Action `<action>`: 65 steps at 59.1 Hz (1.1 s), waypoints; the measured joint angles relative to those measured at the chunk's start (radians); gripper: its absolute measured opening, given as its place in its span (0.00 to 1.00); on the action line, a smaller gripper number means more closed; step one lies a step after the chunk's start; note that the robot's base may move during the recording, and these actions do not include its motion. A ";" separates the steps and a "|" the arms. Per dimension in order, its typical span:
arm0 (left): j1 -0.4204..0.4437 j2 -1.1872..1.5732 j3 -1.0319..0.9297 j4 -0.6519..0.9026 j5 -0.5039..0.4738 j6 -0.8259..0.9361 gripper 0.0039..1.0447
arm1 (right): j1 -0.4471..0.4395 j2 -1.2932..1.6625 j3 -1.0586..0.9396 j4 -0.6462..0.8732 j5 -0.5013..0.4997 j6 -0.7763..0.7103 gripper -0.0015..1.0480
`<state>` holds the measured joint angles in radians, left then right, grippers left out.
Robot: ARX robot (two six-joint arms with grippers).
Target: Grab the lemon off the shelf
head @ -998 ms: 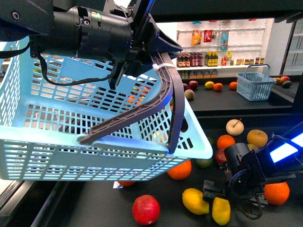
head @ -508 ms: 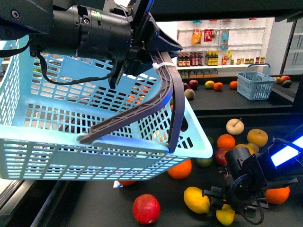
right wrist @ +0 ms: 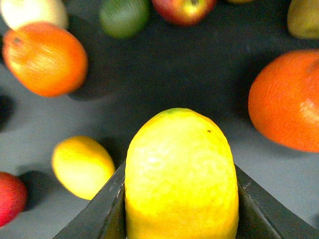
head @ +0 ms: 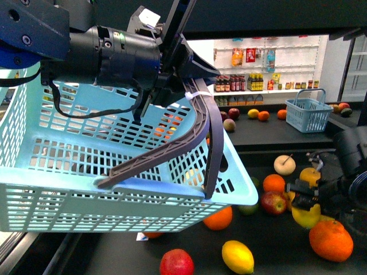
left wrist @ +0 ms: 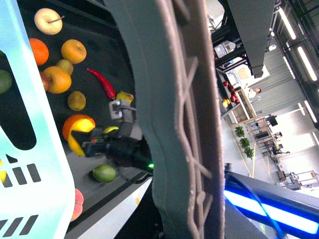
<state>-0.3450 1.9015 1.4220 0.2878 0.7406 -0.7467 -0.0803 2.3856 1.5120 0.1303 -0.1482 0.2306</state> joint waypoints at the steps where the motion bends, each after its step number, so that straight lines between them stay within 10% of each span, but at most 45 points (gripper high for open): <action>1: 0.000 0.000 0.000 0.000 0.000 0.000 0.08 | -0.003 -0.034 -0.018 0.002 -0.016 0.006 0.44; 26: 0.000 0.000 0.000 0.000 0.000 0.000 0.08 | 0.095 -0.491 -0.222 0.013 -0.288 0.190 0.44; 65: 0.000 0.000 0.000 0.000 0.000 0.000 0.08 | 0.286 -0.429 -0.242 0.039 -0.209 0.240 0.44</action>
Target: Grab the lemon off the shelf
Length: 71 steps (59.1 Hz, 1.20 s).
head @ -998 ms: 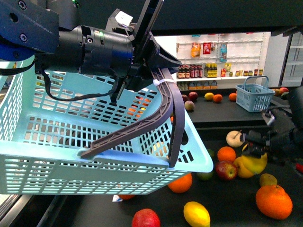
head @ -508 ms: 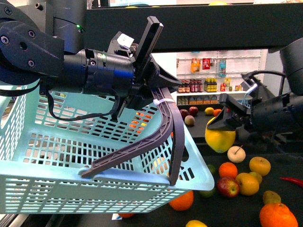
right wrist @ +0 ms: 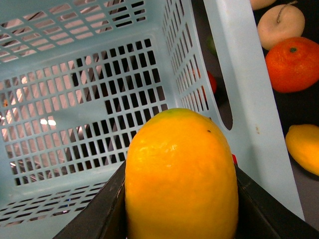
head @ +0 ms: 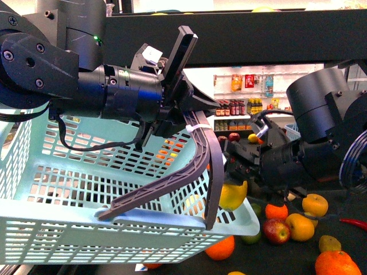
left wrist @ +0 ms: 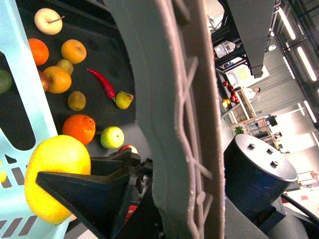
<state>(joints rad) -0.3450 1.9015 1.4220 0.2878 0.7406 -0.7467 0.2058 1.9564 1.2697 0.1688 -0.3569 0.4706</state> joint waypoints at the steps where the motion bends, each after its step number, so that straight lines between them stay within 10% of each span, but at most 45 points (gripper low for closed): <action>1: 0.000 0.000 0.000 0.000 0.000 0.000 0.08 | 0.002 0.004 0.001 0.000 0.002 -0.003 0.44; 24: 0.000 0.000 0.000 0.000 0.000 0.001 0.08 | -0.017 0.013 0.010 0.068 -0.011 -0.011 0.94; 49: 0.000 0.001 0.000 0.000 -0.001 0.000 0.08 | -0.219 0.016 -0.023 0.180 0.029 -0.087 0.93; 71: 0.000 0.001 0.000 0.000 0.000 -0.001 0.08 | -0.282 0.293 -0.142 0.288 0.113 -0.498 0.93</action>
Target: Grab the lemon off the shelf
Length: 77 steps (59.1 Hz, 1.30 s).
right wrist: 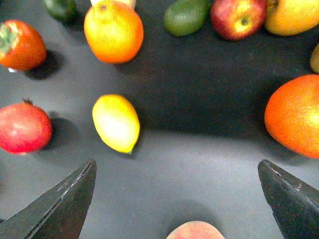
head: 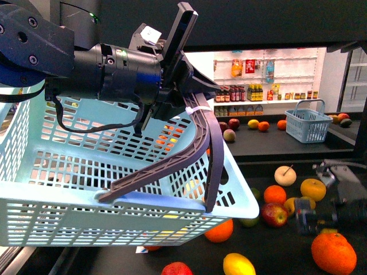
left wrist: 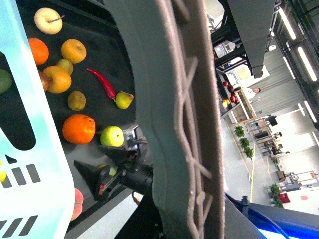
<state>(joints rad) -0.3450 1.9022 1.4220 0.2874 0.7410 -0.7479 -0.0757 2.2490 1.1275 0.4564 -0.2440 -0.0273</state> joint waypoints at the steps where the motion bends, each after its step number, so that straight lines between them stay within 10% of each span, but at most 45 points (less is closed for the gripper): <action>1: 0.000 0.000 0.000 0.000 0.000 0.000 0.08 | 0.003 0.015 -0.002 0.008 0.002 -0.018 0.93; 28: 0.000 0.000 0.000 0.000 0.000 0.000 0.08 | 0.169 0.309 0.143 0.080 -0.053 -0.298 0.93; 77: 0.000 0.000 0.000 0.000 -0.001 0.000 0.08 | 0.214 0.639 0.707 -0.138 0.073 -0.436 0.93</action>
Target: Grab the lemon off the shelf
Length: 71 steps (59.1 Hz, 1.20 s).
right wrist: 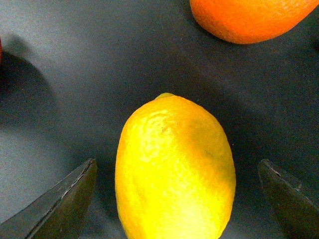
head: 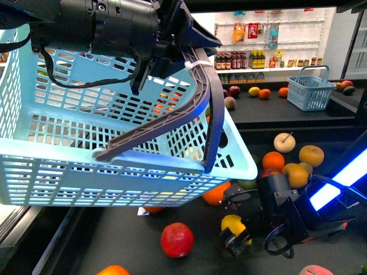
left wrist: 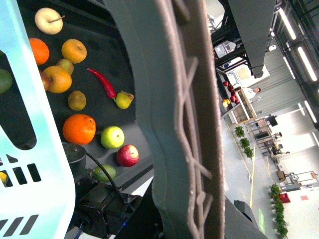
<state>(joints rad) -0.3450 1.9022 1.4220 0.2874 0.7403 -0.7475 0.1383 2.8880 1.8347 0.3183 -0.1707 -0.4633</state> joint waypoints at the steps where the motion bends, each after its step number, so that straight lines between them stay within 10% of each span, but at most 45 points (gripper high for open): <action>1: 0.000 0.000 0.000 0.000 0.000 0.000 0.08 | 0.000 0.006 0.012 -0.009 0.000 0.000 0.93; 23: 0.000 0.000 0.000 0.000 0.000 0.000 0.08 | 0.000 0.059 0.120 -0.121 0.027 0.028 0.93; 37: 0.000 0.000 0.000 0.000 0.001 0.000 0.08 | -0.010 0.039 0.082 -0.107 0.024 0.070 0.63; 67: 0.000 0.000 0.000 0.000 0.000 0.000 0.08 | -0.220 -0.524 -0.483 0.202 -0.061 0.209 0.61; 71: 0.000 0.000 0.000 0.000 0.000 0.000 0.08 | -0.193 -0.843 -0.653 0.202 -0.134 0.454 0.61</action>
<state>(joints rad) -0.3447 1.9022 1.4220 0.2874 0.7406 -0.7471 -0.0551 2.0453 1.1816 0.5201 -0.3046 -0.0090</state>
